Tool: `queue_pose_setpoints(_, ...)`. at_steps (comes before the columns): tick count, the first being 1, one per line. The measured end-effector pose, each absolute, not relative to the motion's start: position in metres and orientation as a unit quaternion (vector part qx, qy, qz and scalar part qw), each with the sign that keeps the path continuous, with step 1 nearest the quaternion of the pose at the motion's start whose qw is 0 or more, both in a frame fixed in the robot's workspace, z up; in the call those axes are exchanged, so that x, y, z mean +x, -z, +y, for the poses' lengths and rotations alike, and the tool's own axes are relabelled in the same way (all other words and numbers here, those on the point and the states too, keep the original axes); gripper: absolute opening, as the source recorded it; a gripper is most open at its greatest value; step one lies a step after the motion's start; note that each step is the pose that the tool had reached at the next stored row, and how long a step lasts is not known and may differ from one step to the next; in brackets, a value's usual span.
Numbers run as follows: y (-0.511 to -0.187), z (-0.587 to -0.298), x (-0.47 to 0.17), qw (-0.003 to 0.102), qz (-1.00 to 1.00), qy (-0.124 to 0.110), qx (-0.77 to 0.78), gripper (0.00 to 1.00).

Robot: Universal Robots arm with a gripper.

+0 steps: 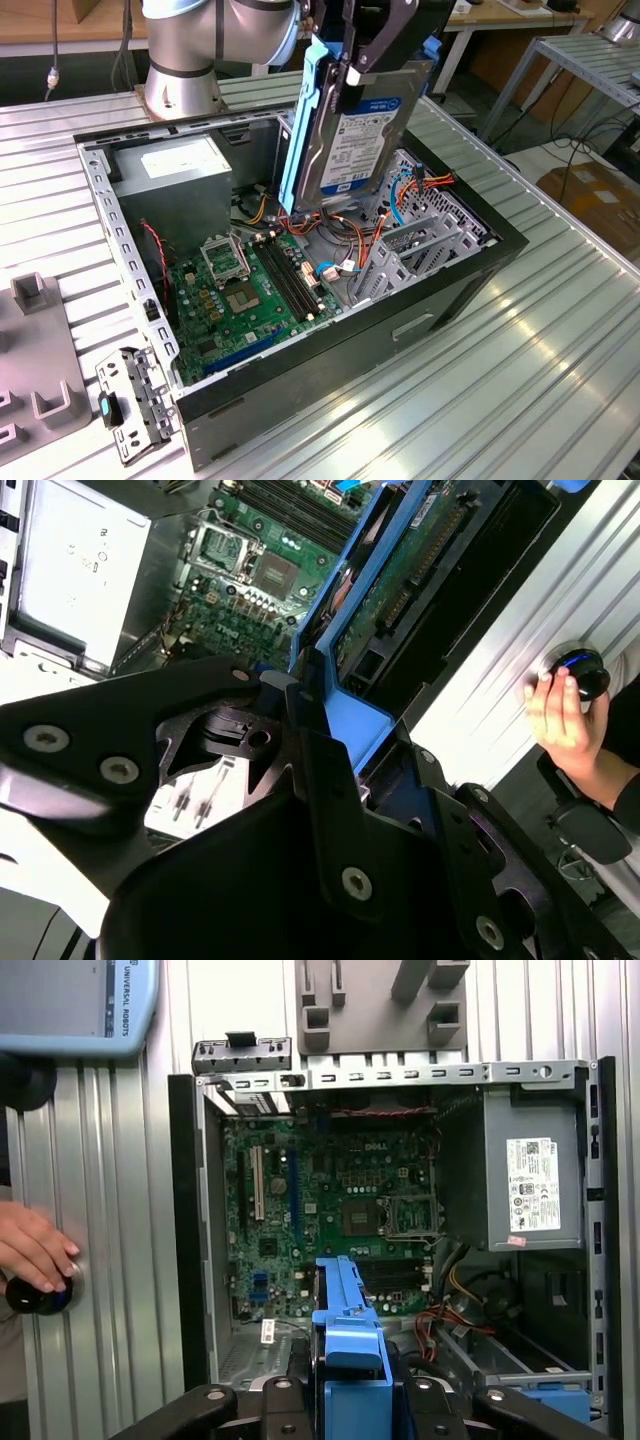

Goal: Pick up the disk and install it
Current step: 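Insert the disk into the insertion slot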

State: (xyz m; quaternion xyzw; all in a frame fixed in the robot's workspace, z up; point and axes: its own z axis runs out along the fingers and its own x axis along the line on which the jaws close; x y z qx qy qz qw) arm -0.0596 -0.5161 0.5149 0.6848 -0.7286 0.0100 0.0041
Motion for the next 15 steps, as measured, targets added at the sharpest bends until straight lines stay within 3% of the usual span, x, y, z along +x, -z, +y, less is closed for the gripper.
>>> queue_pose_setpoints(15, -0.512, -0.521, -0.043, 0.006, -0.729, -0.012, 0.685, 0.37)
